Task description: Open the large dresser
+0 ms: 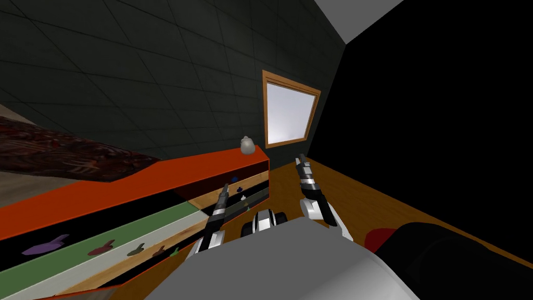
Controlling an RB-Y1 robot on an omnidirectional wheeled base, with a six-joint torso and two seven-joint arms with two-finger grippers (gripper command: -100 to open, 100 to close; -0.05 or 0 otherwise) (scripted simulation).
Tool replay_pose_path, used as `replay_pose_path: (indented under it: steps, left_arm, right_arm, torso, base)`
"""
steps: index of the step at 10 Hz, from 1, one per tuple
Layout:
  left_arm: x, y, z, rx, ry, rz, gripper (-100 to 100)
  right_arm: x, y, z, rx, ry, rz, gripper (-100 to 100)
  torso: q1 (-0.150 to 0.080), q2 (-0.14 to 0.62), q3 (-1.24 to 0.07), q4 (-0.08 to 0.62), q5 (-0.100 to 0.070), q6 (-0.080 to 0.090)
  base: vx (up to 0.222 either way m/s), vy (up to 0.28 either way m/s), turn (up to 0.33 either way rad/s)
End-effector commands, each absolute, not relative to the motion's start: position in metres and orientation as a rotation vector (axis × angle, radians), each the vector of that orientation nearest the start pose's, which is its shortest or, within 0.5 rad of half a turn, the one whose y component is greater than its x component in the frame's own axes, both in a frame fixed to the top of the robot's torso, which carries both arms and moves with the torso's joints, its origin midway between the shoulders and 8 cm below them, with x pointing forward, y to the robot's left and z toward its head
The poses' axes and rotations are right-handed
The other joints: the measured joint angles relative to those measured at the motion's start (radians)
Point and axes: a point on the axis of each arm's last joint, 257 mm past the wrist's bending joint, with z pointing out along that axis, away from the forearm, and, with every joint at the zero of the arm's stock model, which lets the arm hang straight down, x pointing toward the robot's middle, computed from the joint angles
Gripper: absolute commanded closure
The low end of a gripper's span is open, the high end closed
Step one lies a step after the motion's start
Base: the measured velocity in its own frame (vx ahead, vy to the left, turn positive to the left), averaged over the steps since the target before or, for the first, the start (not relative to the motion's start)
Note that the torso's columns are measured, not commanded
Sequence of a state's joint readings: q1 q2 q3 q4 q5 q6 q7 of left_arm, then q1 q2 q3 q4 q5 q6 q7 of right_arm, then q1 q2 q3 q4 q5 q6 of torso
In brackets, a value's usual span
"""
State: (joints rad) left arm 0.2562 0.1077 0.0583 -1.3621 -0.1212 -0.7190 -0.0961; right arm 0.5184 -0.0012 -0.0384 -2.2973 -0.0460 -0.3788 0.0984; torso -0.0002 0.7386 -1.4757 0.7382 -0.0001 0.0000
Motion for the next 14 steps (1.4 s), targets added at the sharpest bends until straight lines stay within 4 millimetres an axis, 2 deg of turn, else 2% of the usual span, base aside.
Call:
replay_pose_path:
  steps: [1, 3, 7, 8, 9, 11, 14]
  left_arm:
    - [0.424, 0.287, -0.278, -0.835, 1.130, -1.047, -100]
    - [0.424, 0.273, -0.287, -0.883, 1.109, -1.067, -100]
    - [0.439, 0.278, -0.273, -0.873, 1.113, -1.062, -100]
    - [0.437, 0.277, -0.276, -0.871, 1.111, -1.063, -100]
    - [0.429, 0.276, -0.282, -0.873, 1.113, -1.063, 100]
    - [0.436, 0.274, -0.275, -0.867, 1.112, -1.069, 100]
    - [0.439, 0.273, -0.274, -0.871, 1.122, -1.069, 100]
  right_arm:
    - [0.355, -0.303, 0.003, 0.737, 0.693, 1.169, 0]
    - [0.355, -0.303, 0.003, 0.737, 0.693, 1.169, 0]
    - [0.355, -0.303, 0.003, 0.737, 0.693, 1.169, 0]
    - [0.355, -0.303, 0.003, 0.737, 0.693, 1.169, 0]
    - [0.355, -0.303, 0.003, 0.737, 0.693, 1.169, 0]
    - [0.355, -0.303, 0.003, 0.737, 0.693, 1.169, 0]
    - [0.355, -0.303, 0.003, 0.737, 0.692, 1.169, 0]
  torso:
    - [0.001, 0.000, 0.000, 0.000, 0.000, 0.000]
    - [0.000, -0.001, 0.000, 0.000, 0.000, 0.000]
    - [0.001, -0.001, 0.000, 0.000, 0.000, 0.000]
    - [0.000, -0.001, -0.001, 0.000, 0.000, 0.000]
    - [0.000, 0.000, 0.000, 0.000, 0.000, 0.000]
    - [0.003, -0.003, -0.001, -0.002, 0.002, 0.000]
    - [-0.005, 0.004, 0.003, 0.002, -0.001, 0.003]
  base:
    - [0.059, -0.011, -0.005]
    - [0.066, -0.018, -0.006]
    - [0.035, -0.006, -0.004]
    - [0.019, -0.003, -0.002]
    - [-0.028, 0.015, 0.006]
    - [-0.067, -0.017, 0.021]
    - [-0.181, -0.056, 0.021]
